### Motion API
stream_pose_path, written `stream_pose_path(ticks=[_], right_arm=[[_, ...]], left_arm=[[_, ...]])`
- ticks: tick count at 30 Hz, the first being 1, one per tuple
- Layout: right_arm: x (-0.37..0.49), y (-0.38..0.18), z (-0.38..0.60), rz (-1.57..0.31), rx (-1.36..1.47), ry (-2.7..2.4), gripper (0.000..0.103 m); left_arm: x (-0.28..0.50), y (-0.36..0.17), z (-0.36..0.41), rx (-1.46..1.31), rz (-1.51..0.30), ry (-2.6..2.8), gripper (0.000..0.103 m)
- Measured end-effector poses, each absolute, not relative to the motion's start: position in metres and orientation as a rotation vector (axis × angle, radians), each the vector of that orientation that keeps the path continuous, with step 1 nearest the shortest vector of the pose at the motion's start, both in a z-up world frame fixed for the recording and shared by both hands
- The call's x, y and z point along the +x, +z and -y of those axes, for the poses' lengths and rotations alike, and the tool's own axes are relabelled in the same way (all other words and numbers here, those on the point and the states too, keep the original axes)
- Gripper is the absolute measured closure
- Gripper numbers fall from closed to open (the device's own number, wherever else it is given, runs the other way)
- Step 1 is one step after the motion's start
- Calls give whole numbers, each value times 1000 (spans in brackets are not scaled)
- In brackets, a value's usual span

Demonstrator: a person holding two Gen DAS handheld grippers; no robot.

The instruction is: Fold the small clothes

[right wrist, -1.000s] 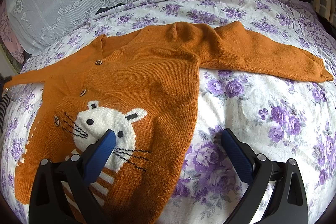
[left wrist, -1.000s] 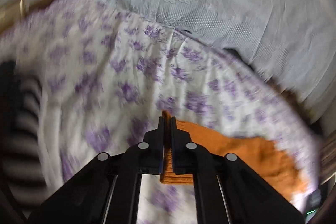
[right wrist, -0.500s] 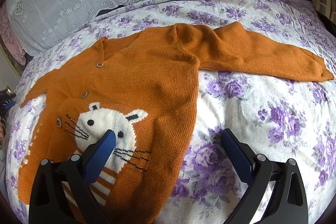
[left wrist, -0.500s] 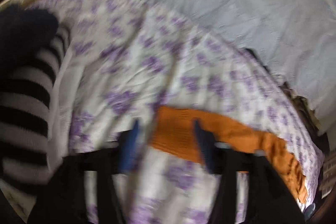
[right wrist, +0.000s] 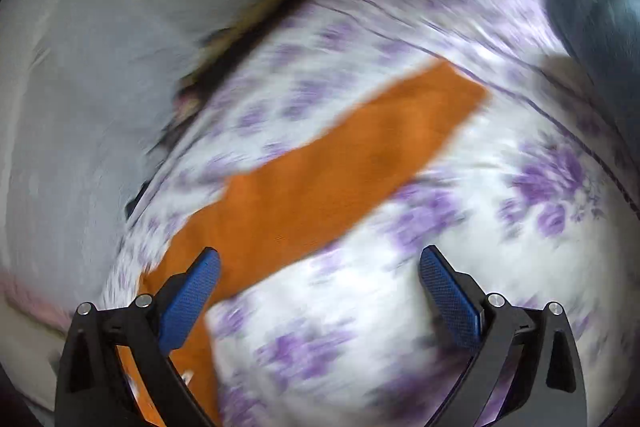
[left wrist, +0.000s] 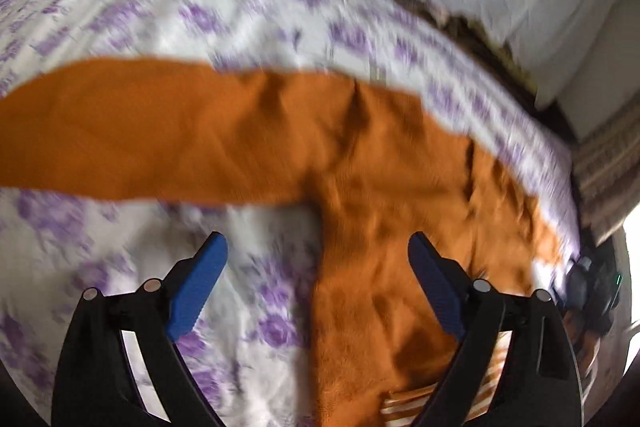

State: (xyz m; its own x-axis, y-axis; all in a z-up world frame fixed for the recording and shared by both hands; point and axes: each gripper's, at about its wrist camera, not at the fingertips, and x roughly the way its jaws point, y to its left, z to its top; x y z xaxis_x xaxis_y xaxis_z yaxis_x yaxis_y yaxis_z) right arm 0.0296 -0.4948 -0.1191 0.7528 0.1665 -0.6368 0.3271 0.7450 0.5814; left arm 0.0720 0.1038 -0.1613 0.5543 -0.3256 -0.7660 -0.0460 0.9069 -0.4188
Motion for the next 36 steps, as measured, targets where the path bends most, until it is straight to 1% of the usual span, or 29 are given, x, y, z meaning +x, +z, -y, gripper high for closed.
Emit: stream_pose_path(ticks=[5, 8, 9, 12, 16, 19, 23, 27, 31, 36], right_arm=[[47, -109, 523, -653, 769, -152, 3], [57, -113, 543, -602, 641, -261, 4], [55, -109, 537, -615, 600, -286, 4], [40, -95, 496, -658, 479, -221, 3], [6, -80, 422, -688, 435, 96, 3], [-22, -85, 371, -785, 416, 378, 3], [-47, -103, 344, -892, 426, 522, 3], [-60, -132, 337, -1002, 476, 563, 3], [-68, -143, 338, -1008, 556, 581, 3], [-69, -149, 330, -1036, 696, 639, 3]], left_arm=[[64, -166, -91, -346, -980, -171, 14], [59, -170, -94, -343, -984, -154, 13], [56, -172, -97, -342, -988, -146, 13], [39, -166, -101, -367, -970, -169, 13], [12, -151, -84, -344, -942, -266, 13], [-7, -155, -71, -317, -979, -319, 12], [-31, -175, -80, -414, -1050, -396, 12], [-49, -183, -88, -541, -1061, -482, 13], [-57, -193, -89, -664, -1075, -594, 13], [-63, -198, -72, -725, -1090, -717, 13]])
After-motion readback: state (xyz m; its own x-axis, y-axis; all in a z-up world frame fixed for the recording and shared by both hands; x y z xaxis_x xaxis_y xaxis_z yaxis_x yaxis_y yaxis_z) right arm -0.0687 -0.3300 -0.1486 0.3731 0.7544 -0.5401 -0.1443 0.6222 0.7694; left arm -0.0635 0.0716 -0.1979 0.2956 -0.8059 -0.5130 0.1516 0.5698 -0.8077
